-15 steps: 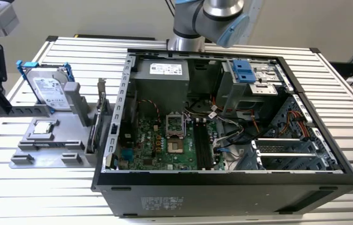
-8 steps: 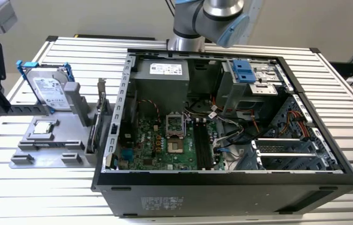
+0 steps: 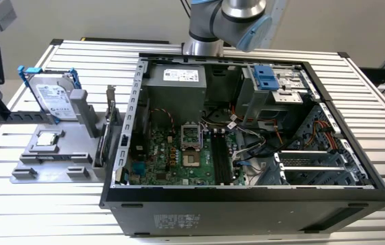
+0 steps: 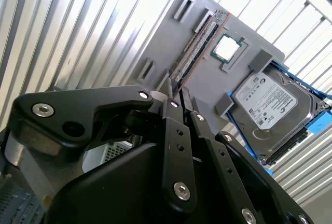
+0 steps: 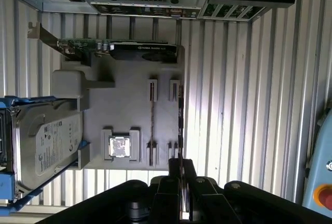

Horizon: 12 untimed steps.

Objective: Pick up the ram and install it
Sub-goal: 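Pick up the ram and move it above insertion slot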

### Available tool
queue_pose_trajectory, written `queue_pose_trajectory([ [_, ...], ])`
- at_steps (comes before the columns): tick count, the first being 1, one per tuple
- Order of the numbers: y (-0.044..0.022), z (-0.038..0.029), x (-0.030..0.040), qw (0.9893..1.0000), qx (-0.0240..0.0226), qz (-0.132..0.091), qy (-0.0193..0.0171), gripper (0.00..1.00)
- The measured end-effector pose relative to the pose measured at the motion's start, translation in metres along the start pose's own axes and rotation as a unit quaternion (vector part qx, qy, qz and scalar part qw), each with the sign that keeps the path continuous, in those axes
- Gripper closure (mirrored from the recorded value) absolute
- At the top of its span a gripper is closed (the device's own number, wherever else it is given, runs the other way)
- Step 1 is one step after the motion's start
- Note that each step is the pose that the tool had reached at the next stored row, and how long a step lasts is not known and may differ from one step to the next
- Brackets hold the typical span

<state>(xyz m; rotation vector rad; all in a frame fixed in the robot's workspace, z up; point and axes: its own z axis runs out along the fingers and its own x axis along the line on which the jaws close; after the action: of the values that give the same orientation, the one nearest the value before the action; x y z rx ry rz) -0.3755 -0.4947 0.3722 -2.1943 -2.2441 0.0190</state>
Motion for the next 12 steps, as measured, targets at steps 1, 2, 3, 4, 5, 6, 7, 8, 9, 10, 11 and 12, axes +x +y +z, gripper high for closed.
queue_pose_trajectory([
  [1,-0.0001,-0.0005,0.0,1.0,0.0,0.0,0.0,1.0],
  [2,0.0,-0.001,0.0,1.0,-0.0001,0.0,0.0001,1.0],
  [3,-0.0001,-0.0016,0.0,1.0,0.0,0.0,0.0,1.0],
  [4,-0.0001,-0.0022,0.0,1.0,0.0,0.0,0.0,1.0],
  [5,-0.0001,-0.0028,0.0,1.0,0.0,0.0,0.0,1.0],
  [6,-0.0001,-0.0034,0.0,1.0,0.0,0.0,0.0,1.0],
  [7,-0.0001,-0.004,0.0,1.0,0.0,0.0,0.0,1.0],
  [8,-0.0001,-0.0047,0.0,1.0,0.0,0.0,0.0,1.0],
  [9,-0.0001,-0.0054,0.0,1.0,0.0,0.0,0.0,1.0],
  [10,-0.0001,-0.006,-0.0001,1.0,0.0,0.0,0.0,1.0],
  [11,-0.0001,-0.0067,0.0,1.0,0.0,0.0,0.0,1.0],
  [12,-0.0001,-0.0074,0.0,1.0,0.0,0.0,0.0,1.0],
])
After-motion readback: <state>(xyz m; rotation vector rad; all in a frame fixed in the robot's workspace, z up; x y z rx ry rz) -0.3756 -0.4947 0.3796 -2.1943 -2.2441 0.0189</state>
